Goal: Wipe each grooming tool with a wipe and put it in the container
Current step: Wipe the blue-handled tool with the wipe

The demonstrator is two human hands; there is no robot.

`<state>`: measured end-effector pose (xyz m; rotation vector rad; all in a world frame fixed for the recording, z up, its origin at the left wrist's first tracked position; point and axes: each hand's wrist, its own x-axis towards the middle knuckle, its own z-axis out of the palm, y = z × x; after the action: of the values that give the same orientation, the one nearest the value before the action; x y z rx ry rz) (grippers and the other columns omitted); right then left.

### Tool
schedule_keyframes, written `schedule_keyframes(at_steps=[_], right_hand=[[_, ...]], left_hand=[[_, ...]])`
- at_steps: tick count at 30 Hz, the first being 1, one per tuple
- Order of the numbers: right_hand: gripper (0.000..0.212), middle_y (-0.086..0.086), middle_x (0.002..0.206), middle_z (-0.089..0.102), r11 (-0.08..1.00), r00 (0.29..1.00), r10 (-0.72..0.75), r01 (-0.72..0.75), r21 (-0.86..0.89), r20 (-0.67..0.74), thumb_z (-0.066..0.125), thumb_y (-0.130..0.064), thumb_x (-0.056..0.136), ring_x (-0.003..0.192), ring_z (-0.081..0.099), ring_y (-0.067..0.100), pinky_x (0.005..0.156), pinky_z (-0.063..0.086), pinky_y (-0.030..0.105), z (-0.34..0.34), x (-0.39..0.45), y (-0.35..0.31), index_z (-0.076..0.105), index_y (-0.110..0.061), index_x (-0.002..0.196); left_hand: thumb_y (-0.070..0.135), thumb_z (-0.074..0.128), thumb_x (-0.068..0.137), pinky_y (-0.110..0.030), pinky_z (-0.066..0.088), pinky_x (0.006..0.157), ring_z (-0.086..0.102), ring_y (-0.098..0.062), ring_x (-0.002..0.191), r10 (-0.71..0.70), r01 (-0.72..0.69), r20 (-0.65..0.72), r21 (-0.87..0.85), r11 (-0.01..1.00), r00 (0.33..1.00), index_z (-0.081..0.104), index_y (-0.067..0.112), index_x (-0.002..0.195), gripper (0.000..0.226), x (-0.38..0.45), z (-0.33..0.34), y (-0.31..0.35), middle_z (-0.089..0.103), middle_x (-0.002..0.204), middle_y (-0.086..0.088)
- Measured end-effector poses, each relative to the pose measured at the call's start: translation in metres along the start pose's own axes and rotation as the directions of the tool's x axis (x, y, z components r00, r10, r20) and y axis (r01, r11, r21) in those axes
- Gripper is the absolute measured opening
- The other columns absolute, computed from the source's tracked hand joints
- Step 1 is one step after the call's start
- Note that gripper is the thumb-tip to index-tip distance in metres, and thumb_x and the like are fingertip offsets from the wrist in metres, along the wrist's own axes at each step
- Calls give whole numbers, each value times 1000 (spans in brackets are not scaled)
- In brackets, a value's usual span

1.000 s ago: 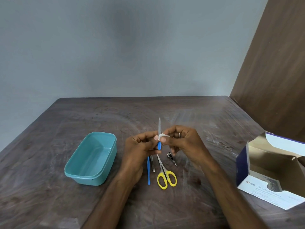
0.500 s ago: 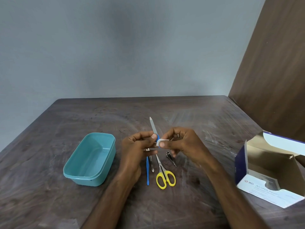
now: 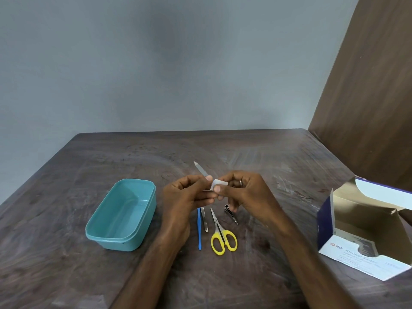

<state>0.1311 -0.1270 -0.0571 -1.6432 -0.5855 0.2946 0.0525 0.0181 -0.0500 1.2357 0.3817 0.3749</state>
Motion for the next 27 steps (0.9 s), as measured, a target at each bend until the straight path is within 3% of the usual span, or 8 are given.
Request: schedule_keyframes(at_steps=[4, 8, 11, 17, 22, 27], right_hand=[[13, 12, 74, 75, 1000, 1000, 3, -3, -12, 19, 80, -12, 82, 49, 59, 21, 48, 50, 28, -3, 0, -1, 76, -12, 95], [15, 4, 70, 73, 1000, 1000, 15, -15, -3, 12, 80, -10, 81, 53, 61, 22, 48, 50, 29, -3, 0, -1, 78, -16, 95], [10, 8, 76, 75, 994, 999, 39, -38, 99, 1, 77, -10, 83, 54, 61, 22, 50, 49, 30, -4, -1, -4, 78, -13, 93], [17, 18, 90, 74, 949, 989, 130, -144, 280, 70, 76, -19, 82, 56, 59, 21, 53, 51, 32, -4, -5, -9, 74, -6, 93], [11, 10, 72, 69, 952, 990, 144, -137, 274, -5, 82, -8, 75, 51, 57, 20, 52, 50, 31, -4, -3, -8, 73, -8, 81], [15, 9, 68, 70, 973, 992, 106, -90, 213, -65, 83, -5, 74, 45, 54, 19, 47, 48, 27, -2, -2, -7, 71, -8, 81]], left_hand=[[20, 77, 82, -30, 61, 62, 73, -29, 70, 22, -21, -40, 16, 1000, 999, 72, 1, 94, 23, 1, -1, -1, 76, 83, -18], [16, 77, 82, -27, 58, 55, 75, -25, 70, 65, -65, -77, 13, 998, 995, 70, 6, 88, 14, 1, -3, -1, 77, 81, -15], [12, 75, 83, -25, 57, 54, 74, -21, 68, 111, -110, -68, 19, 994, 991, 71, 4, 88, 10, 1, -3, -2, 77, 80, -14], [11, 69, 88, -27, 55, 60, 75, -26, 86, 112, -114, 28, 99, 989, 993, 73, 10, 97, 10, 5, -6, -4, 78, 89, -10], [13, 67, 90, -24, 56, 60, 75, -19, 86, 111, -117, 75, 88, 989, 991, 72, 12, 107, 18, 3, -4, -4, 78, 93, -8], [13, 66, 90, -27, 59, 64, 75, -17, 90, 143, -152, 66, 148, 977, 987, 73, 10, 106, 18, 2, -3, -4, 78, 97, -5]])
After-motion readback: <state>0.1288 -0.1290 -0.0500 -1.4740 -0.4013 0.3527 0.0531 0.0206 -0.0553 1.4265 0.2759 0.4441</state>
